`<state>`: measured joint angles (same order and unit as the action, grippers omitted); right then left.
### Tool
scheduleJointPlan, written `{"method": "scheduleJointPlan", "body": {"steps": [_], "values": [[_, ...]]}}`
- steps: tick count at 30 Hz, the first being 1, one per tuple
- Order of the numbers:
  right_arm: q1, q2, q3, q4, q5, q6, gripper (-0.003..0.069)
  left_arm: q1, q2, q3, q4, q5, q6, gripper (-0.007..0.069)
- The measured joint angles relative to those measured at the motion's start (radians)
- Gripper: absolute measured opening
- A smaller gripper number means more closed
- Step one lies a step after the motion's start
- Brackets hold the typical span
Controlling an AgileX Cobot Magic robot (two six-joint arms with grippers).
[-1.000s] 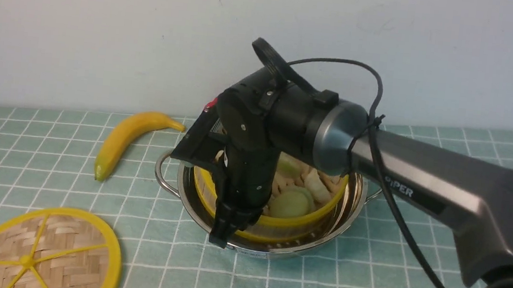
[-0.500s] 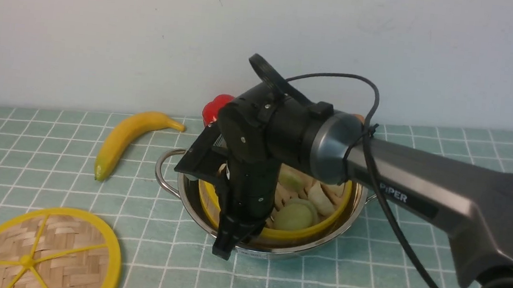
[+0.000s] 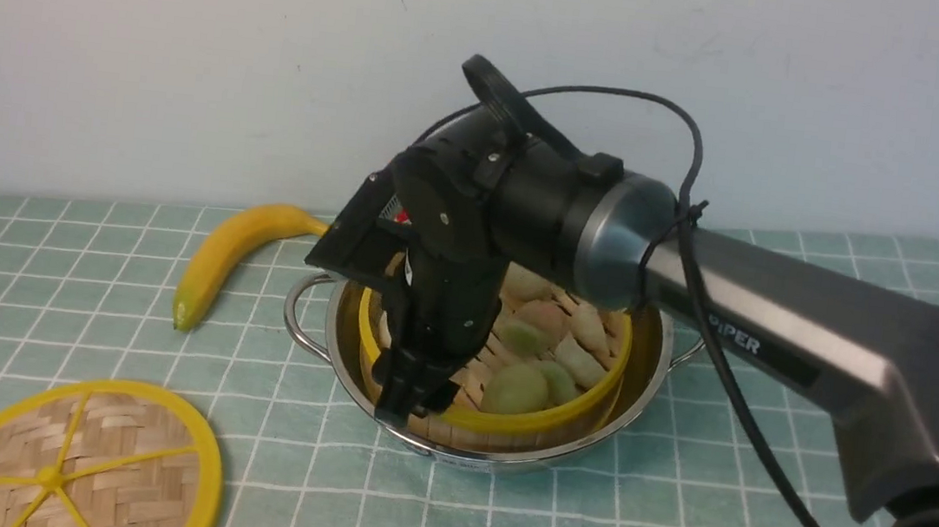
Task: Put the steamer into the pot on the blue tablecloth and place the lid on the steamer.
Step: 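Place the bamboo steamer basket of food into the steel pot with the right gripper, then grasp the bamboo steamer lid lying on the table by its centre knob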
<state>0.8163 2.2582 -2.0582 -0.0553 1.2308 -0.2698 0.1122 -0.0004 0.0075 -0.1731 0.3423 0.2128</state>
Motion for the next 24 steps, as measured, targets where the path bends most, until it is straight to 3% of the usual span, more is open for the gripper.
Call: {"method": "scheduleJointPlan", "body": {"steps": [8,13,16,17,19,21,24], "values": [[0.0,-0.065,-0.007,-0.004,0.001,0.04,0.0494,0.0,0.0,0.0,0.0,0.0,0.0,0.0243],[0.0,-0.135,-0.007,-0.034,0.002,0.117,0.0443,0.0,0.0,0.0,0.0,0.0,0.0,0.0243],[0.0,-0.214,-0.007,-0.052,0.002,0.201,0.034,0.0,0.0,0.0,0.0,0.0,0.0,0.0243],[0.0,-0.214,-0.007,-0.052,0.002,0.201,0.034,0.0,0.0,0.0,0.0,0.0,0.0,0.0243],[0.0,-0.258,-0.007,-0.052,0.003,0.234,0.0244,0.0,0.0,0.0,0.0,0.0,0.0,0.0243],[0.0,-0.319,-0.007,-0.052,0.004,0.262,0.0071,0.0,0.0,0.0,0.0,0.0,0.0,0.0243],[0.0,-0.364,-0.008,-0.052,0.003,0.292,-0.0007,0.0,0.0,0.0,0.0,0.0,0.0,0.0243]]}}
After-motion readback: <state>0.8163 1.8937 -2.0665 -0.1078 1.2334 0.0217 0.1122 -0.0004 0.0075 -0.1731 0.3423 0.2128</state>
